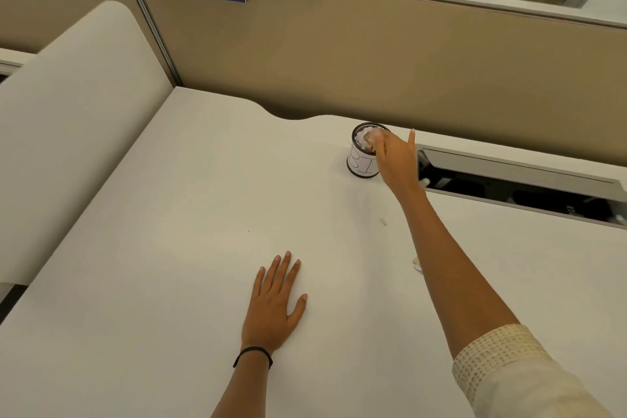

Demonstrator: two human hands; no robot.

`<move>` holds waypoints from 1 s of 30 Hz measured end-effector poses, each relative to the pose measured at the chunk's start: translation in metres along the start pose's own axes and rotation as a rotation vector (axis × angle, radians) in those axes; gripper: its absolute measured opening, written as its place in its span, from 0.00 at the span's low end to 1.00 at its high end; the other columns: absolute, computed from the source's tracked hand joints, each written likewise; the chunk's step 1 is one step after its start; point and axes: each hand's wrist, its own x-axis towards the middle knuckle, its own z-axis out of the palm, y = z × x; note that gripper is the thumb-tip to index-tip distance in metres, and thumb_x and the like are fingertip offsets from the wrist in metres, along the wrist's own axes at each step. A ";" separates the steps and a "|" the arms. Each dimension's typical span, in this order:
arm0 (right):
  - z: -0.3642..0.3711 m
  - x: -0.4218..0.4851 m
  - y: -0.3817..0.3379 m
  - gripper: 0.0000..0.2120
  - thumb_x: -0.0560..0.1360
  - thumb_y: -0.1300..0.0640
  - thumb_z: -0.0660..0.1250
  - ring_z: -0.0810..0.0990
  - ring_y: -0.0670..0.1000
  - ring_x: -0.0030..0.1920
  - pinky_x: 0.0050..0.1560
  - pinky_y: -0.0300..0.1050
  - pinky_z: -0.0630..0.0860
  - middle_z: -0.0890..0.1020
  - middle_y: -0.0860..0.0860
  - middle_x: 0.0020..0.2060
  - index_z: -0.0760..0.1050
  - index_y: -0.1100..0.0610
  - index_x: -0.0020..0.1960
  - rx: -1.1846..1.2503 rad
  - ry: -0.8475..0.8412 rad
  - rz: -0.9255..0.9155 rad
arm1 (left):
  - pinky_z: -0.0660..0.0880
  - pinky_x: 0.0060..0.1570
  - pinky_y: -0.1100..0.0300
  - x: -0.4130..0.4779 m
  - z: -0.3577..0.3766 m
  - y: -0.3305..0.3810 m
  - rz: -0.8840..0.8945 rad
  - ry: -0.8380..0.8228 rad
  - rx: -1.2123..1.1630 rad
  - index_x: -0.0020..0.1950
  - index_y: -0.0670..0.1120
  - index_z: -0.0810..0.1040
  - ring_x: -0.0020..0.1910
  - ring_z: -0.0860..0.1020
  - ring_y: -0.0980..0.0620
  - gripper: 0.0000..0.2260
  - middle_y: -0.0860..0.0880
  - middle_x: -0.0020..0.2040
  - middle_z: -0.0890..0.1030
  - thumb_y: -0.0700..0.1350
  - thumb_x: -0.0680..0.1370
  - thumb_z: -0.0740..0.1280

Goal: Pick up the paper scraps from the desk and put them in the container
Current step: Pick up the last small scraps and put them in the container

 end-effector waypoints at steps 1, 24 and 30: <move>-0.001 -0.011 0.007 0.20 0.82 0.55 0.47 0.79 0.53 0.55 0.76 0.53 0.44 0.83 0.54 0.49 0.77 0.58 0.54 0.065 0.050 0.015 | 0.43 0.74 0.54 0.000 0.000 0.000 -0.001 -0.002 0.001 0.77 0.53 0.50 0.76 0.45 0.56 0.27 0.53 0.78 0.50 0.57 0.79 0.50; -0.033 -0.240 0.129 0.20 0.82 0.56 0.50 0.55 0.44 0.75 0.75 0.45 0.47 0.59 0.45 0.75 0.59 0.52 0.74 -0.069 -0.408 0.079 | 0.42 0.75 0.54 -0.001 0.004 -0.002 0.019 0.015 -0.055 0.77 0.52 0.51 0.76 0.44 0.56 0.29 0.55 0.78 0.49 0.60 0.77 0.46; -0.052 -0.315 0.136 0.19 0.82 0.59 0.53 0.58 0.42 0.74 0.77 0.48 0.46 0.63 0.45 0.73 0.64 0.55 0.72 -0.056 -0.250 0.196 | 0.45 0.75 0.51 -0.001 0.005 -0.003 0.022 0.018 -0.049 0.77 0.52 0.53 0.76 0.46 0.55 0.29 0.54 0.78 0.50 0.60 0.77 0.46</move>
